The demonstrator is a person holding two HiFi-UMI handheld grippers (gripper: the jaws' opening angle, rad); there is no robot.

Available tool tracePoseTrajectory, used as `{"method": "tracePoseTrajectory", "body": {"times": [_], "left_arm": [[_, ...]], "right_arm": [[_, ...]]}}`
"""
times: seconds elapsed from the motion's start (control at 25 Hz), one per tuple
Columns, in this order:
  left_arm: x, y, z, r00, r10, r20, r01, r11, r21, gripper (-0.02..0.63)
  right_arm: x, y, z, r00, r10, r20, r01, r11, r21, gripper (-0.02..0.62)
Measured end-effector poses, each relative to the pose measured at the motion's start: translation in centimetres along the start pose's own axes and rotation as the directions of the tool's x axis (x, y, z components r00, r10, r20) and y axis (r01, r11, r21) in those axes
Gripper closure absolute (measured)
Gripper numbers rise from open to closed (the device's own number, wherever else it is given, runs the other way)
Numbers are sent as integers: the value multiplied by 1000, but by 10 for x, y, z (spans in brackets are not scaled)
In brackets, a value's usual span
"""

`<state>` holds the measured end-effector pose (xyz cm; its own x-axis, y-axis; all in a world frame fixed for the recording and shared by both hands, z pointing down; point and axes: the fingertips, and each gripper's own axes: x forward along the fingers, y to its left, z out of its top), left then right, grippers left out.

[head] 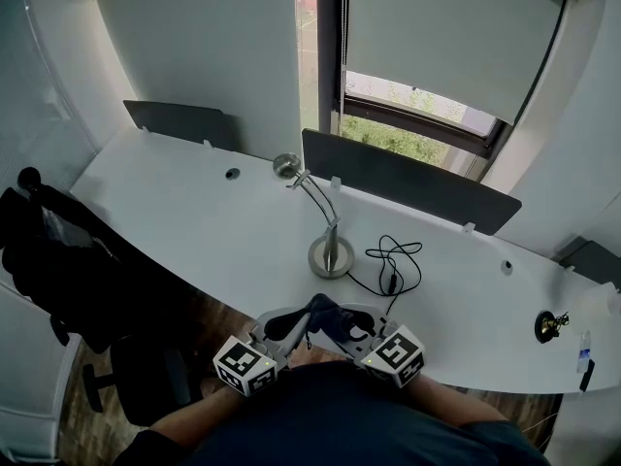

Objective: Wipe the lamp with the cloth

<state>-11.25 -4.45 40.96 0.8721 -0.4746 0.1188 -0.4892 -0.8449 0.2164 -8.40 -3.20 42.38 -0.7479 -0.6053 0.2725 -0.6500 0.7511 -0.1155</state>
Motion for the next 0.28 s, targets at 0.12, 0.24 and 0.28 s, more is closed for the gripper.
{"method": "tracePoseTrajectory", "body": {"times": [0.12, 0.24, 0.28], "left_arm": [[1, -1, 0, 1000, -2, -2, 2, 1000, -6, 598], [1, -1, -1, 1000, -1, -4, 1, 1000, -1, 598], [2, -1, -1, 1000, -1, -4, 1, 1000, 1, 599]], "right_arm": [[0, 0, 0, 1000, 0, -1, 0, 1000, -1, 453], [-1, -1, -1, 1000, 1, -1, -1, 1000, -5, 453], [-1, -1, -1, 1000, 2, -1, -2, 1000, -6, 453]]}}
